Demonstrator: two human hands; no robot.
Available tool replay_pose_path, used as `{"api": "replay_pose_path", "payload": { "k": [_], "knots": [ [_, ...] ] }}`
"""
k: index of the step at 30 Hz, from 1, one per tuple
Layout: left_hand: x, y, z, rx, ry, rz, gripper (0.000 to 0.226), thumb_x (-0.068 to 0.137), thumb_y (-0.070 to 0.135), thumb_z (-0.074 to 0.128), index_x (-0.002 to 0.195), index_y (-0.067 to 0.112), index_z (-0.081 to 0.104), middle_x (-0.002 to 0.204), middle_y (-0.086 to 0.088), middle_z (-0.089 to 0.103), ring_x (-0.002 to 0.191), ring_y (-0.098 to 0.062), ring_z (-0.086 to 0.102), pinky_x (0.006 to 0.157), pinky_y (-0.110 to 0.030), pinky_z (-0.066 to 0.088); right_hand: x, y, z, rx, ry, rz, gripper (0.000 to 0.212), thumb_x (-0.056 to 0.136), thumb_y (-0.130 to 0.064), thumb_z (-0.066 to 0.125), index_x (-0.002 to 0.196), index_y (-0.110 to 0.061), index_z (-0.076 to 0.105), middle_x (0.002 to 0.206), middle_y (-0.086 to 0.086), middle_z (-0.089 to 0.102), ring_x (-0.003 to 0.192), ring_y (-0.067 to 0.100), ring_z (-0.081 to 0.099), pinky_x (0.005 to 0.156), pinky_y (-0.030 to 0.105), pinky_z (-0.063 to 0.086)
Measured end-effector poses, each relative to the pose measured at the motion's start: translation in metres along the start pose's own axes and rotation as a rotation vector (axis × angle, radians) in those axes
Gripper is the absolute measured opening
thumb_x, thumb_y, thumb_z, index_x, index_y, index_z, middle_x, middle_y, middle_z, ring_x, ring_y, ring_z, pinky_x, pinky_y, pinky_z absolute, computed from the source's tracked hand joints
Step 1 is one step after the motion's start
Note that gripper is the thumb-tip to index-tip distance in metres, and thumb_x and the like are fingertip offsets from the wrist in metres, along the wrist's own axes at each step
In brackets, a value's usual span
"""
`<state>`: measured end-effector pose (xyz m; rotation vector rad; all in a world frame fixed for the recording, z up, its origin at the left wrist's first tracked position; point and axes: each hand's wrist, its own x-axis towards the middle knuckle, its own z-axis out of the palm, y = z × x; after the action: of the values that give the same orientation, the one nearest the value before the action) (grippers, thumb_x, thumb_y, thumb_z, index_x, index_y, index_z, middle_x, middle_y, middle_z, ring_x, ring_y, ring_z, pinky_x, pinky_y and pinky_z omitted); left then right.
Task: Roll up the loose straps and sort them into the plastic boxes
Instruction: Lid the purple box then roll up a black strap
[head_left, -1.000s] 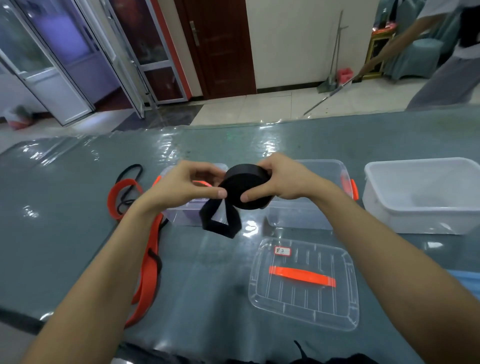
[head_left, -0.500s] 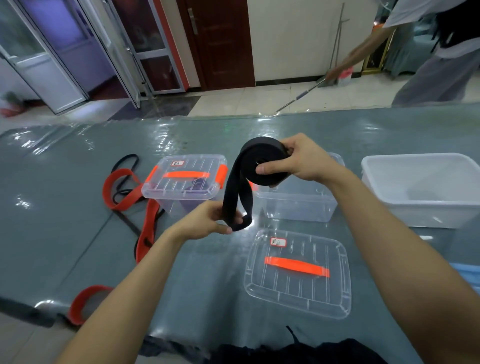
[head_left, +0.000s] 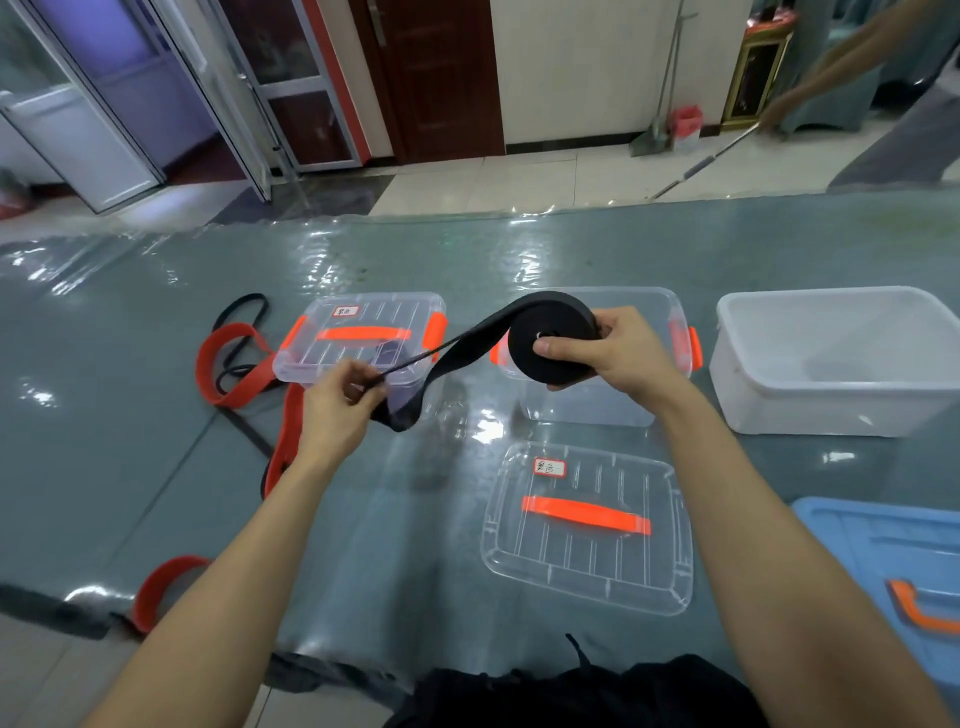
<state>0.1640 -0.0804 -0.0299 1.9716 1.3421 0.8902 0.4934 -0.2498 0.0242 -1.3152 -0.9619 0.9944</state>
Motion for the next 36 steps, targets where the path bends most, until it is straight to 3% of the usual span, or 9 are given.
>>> {"api": "replay_pose_path", "payload": {
  "k": [4,7,10,13,16,18,25,31,36],
  "knots": [
    [0.009,-0.007,-0.001,0.112,0.233,0.052,0.011,0.108,0.018,0.058,0.112,0.023,0.05,0.081,0.002,0.071,0.069,-0.032,0.072,0.068,-0.044,0.057,-0.004,0.004,0.007,-0.026,-0.019,0.015,0.027,0.078,-0.016,0.096,0.101,-0.009,0.085,0.096,0.015,0.083,0.085,0.037,0.081,0.068,0.04,0.068],
    [0.013,-0.009,0.0,0.087,0.229,-0.016,0.028,0.108,0.015,0.048,0.131,0.031,0.046,0.087,-0.008,0.076,0.06,-0.037,0.073,0.062,-0.051,0.062,-0.006,0.003,0.011,-0.056,-0.025,0.015,0.027,0.078,-0.017,0.096,0.102,-0.01,0.084,0.095,0.013,0.083,0.084,0.034,0.082,0.068,0.04,0.068],
    [0.012,-0.014,-0.004,0.091,0.151,-0.059,0.022,0.106,0.015,0.051,0.121,0.031,0.056,0.092,-0.004,0.08,0.06,-0.029,0.075,0.067,-0.044,0.061,-0.006,-0.003,0.011,-0.129,-0.045,0.019,0.027,0.078,-0.019,0.096,0.102,-0.013,0.085,0.093,0.009,0.084,0.082,0.032,0.082,0.068,0.038,0.068],
    [0.015,-0.027,-0.013,0.068,-0.176,-0.224,0.01,0.107,0.018,0.066,0.116,0.016,0.065,0.099,-0.015,0.079,0.066,-0.024,0.075,0.064,-0.042,0.059,-0.005,-0.011,0.01,-0.246,-0.074,0.033,0.027,0.077,-0.025,0.097,0.099,-0.016,0.084,0.087,0.005,0.083,0.074,0.033,0.082,0.069,0.034,0.067],
    [0.012,-0.03,-0.027,0.272,-0.777,-0.434,0.06,0.09,0.033,0.09,0.138,0.014,0.059,0.137,-0.01,0.066,0.11,-0.026,0.074,0.088,-0.042,0.066,-0.002,-0.02,0.013,-0.374,-0.115,0.049,0.03,0.076,-0.03,0.098,0.096,-0.015,0.083,0.084,0.004,0.083,0.071,0.029,0.081,0.072,0.035,0.067],
    [0.006,-0.017,-0.029,0.409,-0.907,-0.401,0.09,0.081,0.045,0.096,0.154,0.018,0.051,0.151,-0.003,0.056,0.132,-0.023,0.064,0.111,-0.043,0.057,0.001,-0.028,0.018,-0.503,-0.153,0.031,0.027,0.073,-0.034,0.098,0.089,-0.02,0.082,0.077,-0.003,0.081,0.069,0.017,0.08,0.065,0.028,0.062],
    [-0.002,0.098,-0.02,-0.356,-0.658,0.057,0.064,0.084,0.024,0.085,0.143,0.01,0.066,0.133,-0.004,0.078,0.131,-0.019,0.071,0.11,-0.027,0.055,0.007,-0.051,0.032,-0.746,-0.314,0.002,0.024,0.07,-0.041,0.099,0.072,-0.03,0.077,0.064,-0.011,0.075,0.054,0.004,0.069,0.048,0.012,0.044],
    [0.002,0.159,-0.021,-0.218,-0.644,0.257,0.049,0.078,0.024,0.091,0.123,0.008,0.079,0.111,-0.012,0.083,0.109,-0.03,0.079,0.104,-0.039,0.061,0.008,-0.071,0.03,-0.693,-0.379,-0.012,0.023,0.069,-0.038,0.1,0.072,-0.03,0.079,0.066,-0.003,0.077,0.06,0.02,0.078,0.047,0.017,0.05],
    [0.015,0.165,-0.029,-0.136,-0.656,0.258,0.033,0.084,0.034,0.094,0.112,0.019,0.085,0.096,-0.003,0.083,0.094,-0.019,0.079,0.1,-0.046,0.063,0.006,-0.073,0.031,-0.624,-0.365,-0.041,0.023,0.069,-0.036,0.1,0.077,-0.03,0.08,0.071,-0.003,0.079,0.064,0.02,0.079,0.05,0.016,0.052]
  ]
}}
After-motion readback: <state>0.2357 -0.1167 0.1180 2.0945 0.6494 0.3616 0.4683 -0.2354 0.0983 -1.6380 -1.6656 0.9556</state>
